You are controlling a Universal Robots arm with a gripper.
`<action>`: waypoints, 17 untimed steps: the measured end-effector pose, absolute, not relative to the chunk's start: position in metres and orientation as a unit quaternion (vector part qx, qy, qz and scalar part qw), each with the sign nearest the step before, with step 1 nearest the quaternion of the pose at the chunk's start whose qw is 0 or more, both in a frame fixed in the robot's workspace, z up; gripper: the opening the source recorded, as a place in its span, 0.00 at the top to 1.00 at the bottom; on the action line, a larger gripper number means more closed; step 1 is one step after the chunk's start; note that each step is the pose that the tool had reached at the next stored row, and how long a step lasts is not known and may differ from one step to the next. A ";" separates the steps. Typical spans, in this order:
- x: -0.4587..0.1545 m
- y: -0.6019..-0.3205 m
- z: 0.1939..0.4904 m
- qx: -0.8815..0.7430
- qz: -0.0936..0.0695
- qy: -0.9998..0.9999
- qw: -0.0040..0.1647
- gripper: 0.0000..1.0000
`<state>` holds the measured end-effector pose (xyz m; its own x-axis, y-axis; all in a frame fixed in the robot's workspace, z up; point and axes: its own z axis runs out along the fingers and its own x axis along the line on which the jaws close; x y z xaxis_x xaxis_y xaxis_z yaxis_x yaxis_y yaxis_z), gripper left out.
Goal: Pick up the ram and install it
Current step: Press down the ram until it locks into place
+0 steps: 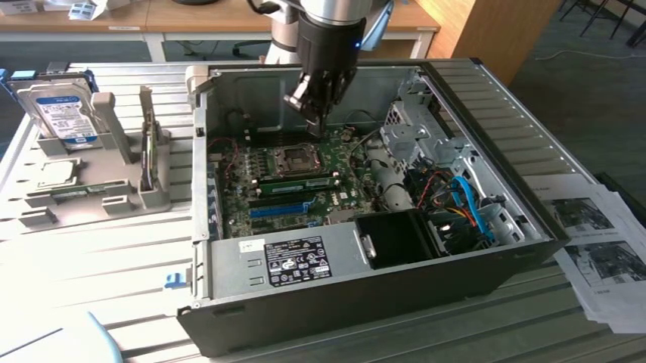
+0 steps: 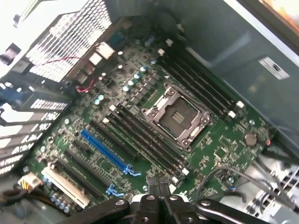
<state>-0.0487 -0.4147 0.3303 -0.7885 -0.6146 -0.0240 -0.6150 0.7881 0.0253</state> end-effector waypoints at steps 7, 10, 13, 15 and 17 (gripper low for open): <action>-0.049 -0.415 0.330 -0.264 0.015 0.964 0.008 0.91; -0.049 -0.415 0.330 -0.238 0.015 0.971 0.009 0.91; -0.049 -0.415 0.330 -0.211 0.015 0.977 0.009 0.91; -0.049 -0.415 0.330 -0.193 0.015 0.981 0.009 0.91; -0.049 -0.415 0.330 -0.176 0.015 0.984 0.010 0.91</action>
